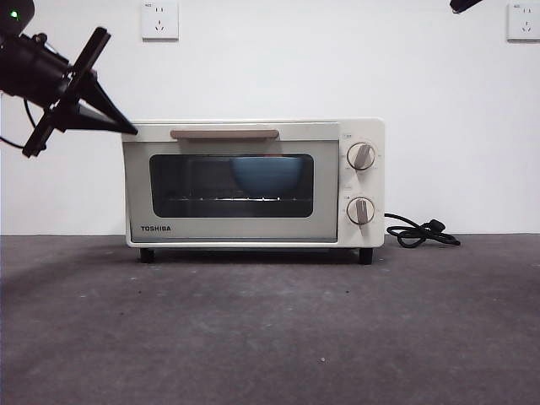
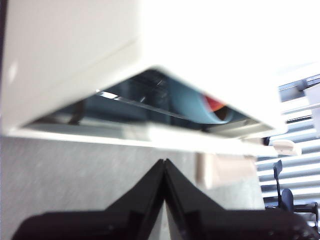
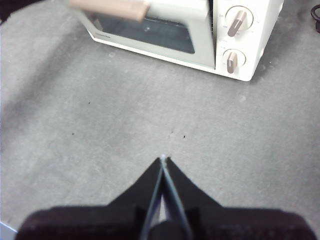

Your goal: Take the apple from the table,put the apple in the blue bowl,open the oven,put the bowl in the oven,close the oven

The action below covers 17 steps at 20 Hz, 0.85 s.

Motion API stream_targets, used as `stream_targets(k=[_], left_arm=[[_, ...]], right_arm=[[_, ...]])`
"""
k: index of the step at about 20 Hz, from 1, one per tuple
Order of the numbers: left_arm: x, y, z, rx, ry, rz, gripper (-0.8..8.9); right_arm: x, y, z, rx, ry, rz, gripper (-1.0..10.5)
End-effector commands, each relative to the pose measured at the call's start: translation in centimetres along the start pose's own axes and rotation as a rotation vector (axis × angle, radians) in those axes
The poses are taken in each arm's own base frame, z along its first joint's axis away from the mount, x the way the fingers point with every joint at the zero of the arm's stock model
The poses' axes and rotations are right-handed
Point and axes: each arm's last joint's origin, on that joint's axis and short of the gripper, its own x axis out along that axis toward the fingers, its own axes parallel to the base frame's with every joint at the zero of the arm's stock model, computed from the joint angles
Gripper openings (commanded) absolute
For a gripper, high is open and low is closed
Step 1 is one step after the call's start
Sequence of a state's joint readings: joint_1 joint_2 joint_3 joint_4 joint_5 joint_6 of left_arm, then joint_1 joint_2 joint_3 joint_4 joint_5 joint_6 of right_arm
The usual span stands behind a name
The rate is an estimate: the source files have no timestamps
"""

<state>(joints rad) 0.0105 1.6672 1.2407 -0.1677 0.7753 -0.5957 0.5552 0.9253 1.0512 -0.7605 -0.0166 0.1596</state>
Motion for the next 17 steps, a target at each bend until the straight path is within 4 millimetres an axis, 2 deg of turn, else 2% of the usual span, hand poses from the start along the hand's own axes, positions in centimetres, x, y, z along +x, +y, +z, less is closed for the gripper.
stream_targets(k=[1, 5, 9, 14, 17], left_arm=[[-0.1, -0.5, 0.3, 0.002, 0.016, -0.027, -0.07], [-0.5, -1.1, 0.2, 0.003, 0.047, -0.055, -0.07], [-2.6, -2.6, -1.2, 0.111, 0.097, 0.0, -0.07], [-7.6, -7.4, -5.7, 0.411, 0.168, 0.343, -0.07], [-10.7, -11.0, -8.3, 0.516, 0.112, 0.424, -0.05]], right_arm=[[0.2, 0.0, -0.2, 0.029, 0.005, -0.01, 0.0], [0.2, -0.1, -0.6, 0.028, 0.046, -0.028, 0.0], [0.1, -0.2, -1.2, 0.028, 0.109, -0.039, 0.0], [0.1, -0.3, -1.5, 0.023, 0.132, -0.05, 0.0], [0.1, -0.3, -1.5, 0.023, 0.132, -0.051, 0.0]])
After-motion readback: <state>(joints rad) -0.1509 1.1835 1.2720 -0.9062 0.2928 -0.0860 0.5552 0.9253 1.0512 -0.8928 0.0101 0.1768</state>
